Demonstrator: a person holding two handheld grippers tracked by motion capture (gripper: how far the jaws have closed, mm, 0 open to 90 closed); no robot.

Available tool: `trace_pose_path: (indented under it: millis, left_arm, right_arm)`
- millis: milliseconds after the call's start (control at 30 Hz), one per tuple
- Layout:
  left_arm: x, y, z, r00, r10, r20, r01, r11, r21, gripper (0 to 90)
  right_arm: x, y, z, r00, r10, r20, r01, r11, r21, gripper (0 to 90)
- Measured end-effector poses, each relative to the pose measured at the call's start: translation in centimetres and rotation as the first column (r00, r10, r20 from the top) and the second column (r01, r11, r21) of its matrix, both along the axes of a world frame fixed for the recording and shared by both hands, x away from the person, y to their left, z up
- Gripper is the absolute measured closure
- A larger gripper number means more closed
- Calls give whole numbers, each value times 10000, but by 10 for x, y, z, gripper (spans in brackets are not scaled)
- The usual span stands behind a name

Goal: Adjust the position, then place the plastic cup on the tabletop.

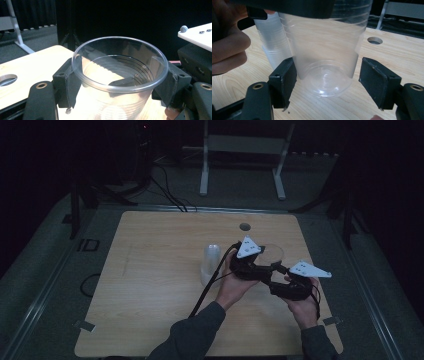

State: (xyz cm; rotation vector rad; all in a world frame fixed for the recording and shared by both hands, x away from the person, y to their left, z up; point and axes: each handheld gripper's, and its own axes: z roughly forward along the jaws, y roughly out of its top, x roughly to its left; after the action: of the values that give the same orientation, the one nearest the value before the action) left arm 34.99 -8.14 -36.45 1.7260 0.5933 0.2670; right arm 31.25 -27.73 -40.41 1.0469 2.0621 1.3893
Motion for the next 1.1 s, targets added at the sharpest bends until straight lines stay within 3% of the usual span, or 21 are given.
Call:
trace_pose_path:
  millis: [700,1100]
  left_arm:
    - [-2,5,1,9984,411,393,-416,9990,130,284]
    - [-2,4,-4,9961,625,624,-657,9966,494,286]
  right_arm:
    - [-3,-7,-4,9998,-216,-5,216,9996,165,289]
    - [-4,-12,-5,9994,-358,9,358,9990,264,288]
